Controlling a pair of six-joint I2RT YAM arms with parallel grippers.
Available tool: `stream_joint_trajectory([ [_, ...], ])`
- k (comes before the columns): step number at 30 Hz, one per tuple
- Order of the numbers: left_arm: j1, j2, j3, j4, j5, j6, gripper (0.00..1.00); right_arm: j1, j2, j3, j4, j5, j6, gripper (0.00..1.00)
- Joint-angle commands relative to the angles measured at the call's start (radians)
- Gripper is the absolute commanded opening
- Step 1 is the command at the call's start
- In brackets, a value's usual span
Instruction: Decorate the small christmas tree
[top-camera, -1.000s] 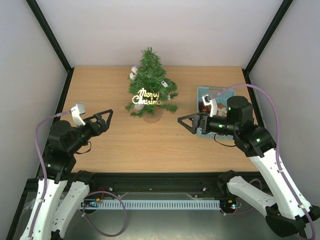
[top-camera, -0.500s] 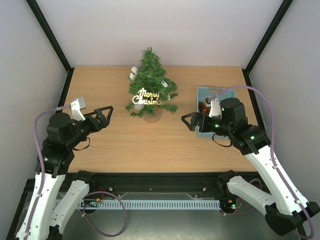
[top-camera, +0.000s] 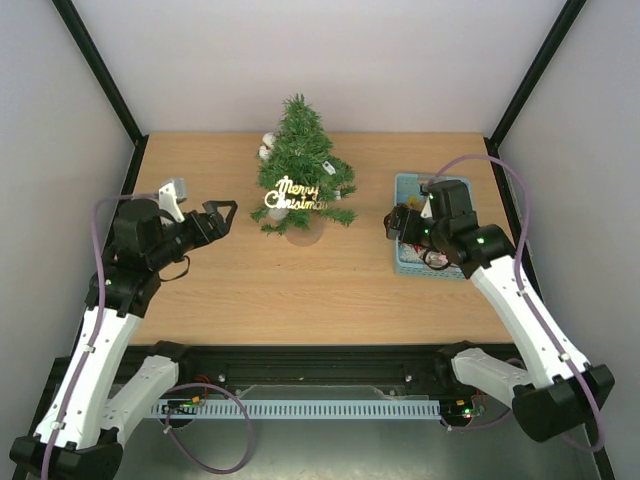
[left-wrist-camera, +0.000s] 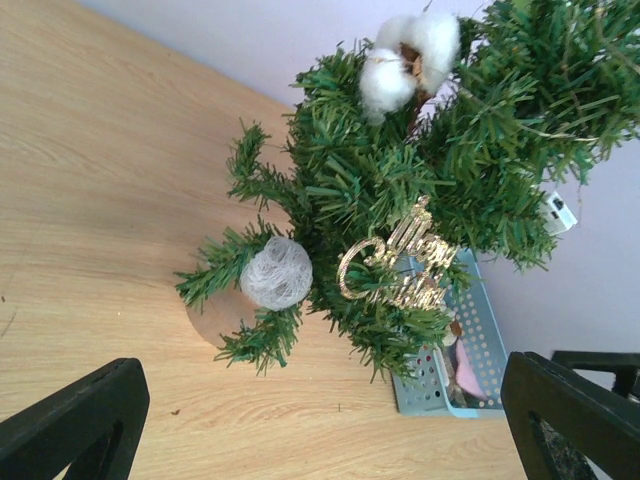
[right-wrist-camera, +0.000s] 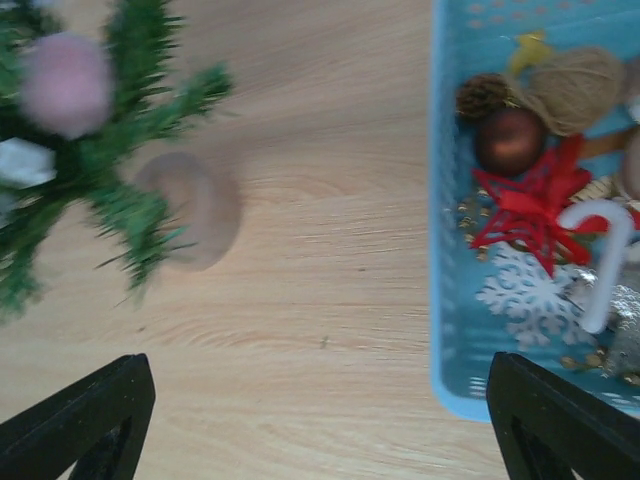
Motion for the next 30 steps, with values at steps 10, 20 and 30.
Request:
stream_joint_trajectory([
  [10,0.006,0.05,0.034,0.008,0.038,0.053,0.99,-0.179,0.183,-0.063,0.02,0.13,0.007,0.65],
  [20,0.023,0.097,0.062,-0.021,0.093,0.093,0.99,-0.317,0.281,-0.101,0.147,0.113,0.035,0.54],
  [30,0.024,0.115,0.055,-0.014,0.11,0.1,0.99,-0.417,0.456,-0.081,0.238,0.148,0.039,0.32],
])
